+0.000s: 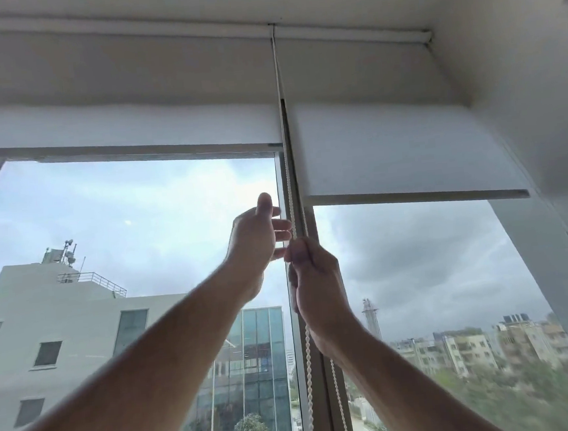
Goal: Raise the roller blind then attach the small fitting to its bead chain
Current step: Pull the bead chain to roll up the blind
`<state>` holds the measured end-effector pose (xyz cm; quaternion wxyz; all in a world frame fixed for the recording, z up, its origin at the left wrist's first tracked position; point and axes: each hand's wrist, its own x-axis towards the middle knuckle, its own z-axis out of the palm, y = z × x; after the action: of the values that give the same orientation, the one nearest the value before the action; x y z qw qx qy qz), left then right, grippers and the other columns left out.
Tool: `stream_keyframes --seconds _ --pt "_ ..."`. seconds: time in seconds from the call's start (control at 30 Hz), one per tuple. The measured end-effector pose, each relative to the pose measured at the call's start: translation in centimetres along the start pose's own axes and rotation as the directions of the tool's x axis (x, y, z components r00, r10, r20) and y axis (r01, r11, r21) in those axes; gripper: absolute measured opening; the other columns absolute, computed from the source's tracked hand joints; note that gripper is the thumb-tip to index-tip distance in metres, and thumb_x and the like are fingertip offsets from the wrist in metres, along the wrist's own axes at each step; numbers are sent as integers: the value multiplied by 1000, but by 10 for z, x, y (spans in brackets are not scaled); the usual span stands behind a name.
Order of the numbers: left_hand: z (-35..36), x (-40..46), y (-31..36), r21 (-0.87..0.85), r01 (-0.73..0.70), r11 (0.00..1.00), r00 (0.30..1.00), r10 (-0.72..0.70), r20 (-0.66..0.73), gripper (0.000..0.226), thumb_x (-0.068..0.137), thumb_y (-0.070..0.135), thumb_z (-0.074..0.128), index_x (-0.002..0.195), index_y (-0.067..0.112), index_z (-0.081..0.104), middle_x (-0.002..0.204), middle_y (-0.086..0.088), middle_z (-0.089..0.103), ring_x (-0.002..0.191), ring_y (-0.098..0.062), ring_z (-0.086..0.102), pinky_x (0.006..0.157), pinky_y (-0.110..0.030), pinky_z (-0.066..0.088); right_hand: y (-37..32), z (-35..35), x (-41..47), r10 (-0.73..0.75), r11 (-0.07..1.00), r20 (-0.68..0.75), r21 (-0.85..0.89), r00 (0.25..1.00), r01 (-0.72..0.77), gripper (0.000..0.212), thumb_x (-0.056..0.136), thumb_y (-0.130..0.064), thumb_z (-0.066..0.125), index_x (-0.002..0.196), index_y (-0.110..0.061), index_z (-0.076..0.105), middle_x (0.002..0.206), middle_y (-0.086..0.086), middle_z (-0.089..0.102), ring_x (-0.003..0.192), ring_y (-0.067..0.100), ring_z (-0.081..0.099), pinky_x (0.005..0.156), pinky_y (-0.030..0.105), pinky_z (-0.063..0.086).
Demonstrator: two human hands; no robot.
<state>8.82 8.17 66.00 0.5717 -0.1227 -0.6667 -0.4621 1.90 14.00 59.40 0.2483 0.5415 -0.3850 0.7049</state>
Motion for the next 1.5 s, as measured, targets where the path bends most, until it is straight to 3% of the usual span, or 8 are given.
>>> stream_keyframes --seconds 0.2,0.3,0.4,0.57,0.83,0.93,1.2,1.5 --pt "32 12 18 28 134 991 991 -134 4 37 104 32 43 89 7 66 53 0 49 45 -18 37 48 -26 32 13 -4 -17 -15 1000 12 -4 1000 15 37 107 -21 42 71 -17 50 50 -12 33 45 9 26 47 28 23" --pt "41 12 10 164 -34 986 994 50 -96 44 100 26 43 58 17 52 48 2 45 44 -20 39 50 -27 32 12 -11 -11 -4 1000 71 29 997 2 42 107 -22 42 65 -20 50 50 -10 34 43 8 27 43 23 25" --pt "40 13 6 392 -199 898 957 265 -122 46 104 26 36 61 18 48 58 2 52 55 -18 47 50 -26 35 14 -24 -5 95 985 169 126 981 -117 46 106 -34 44 64 -23 61 49 -2 42 38 12 34 39 21 34" --pt "43 1 -2 402 -291 868 922 367 -125 50 106 28 36 60 15 50 53 1 53 41 -4 52 37 -14 35 10 -40 25 232 965 -6 126 973 -229 62 97 -63 35 89 -13 71 54 6 62 49 20 64 51 29 56" --pt "40 -55 -68 415 -370 831 893 441 -86 51 105 18 39 55 26 40 46 12 41 49 2 49 51 -17 37 -29 -21 83 324 907 134 237 936 -348 40 105 -43 41 106 -7 57 86 11 71 69 20 72 60 33 58" --pt "39 -68 -83 386 -360 849 901 423 -90 48 105 25 38 57 23 41 43 8 39 48 -4 46 49 -21 35 -29 -4 89 413 867 50 285 909 -410 28 107 -27 38 102 -8 58 59 -1 54 41 7 44 40 20 33" --pt "21 -75 -117 249 -379 891 920 391 1 48 98 44 39 57 23 50 43 9 42 41 -4 34 44 -16 27 0 11 67 10 990 -192 -136 981 -37 44 93 -1 38 66 -27 61 55 -14 52 53 4 44 47 21 31" --pt "13 -33 -97 87 -172 981 976 182 -117 56 101 55 34 75 20 71 68 -6 73 68 -21 69 64 -43 56 39 1 20 -1 1000 -79 22 997 3 42 100 -8 42 64 -20 59 44 -15 49 41 -2 49 39 13 39"
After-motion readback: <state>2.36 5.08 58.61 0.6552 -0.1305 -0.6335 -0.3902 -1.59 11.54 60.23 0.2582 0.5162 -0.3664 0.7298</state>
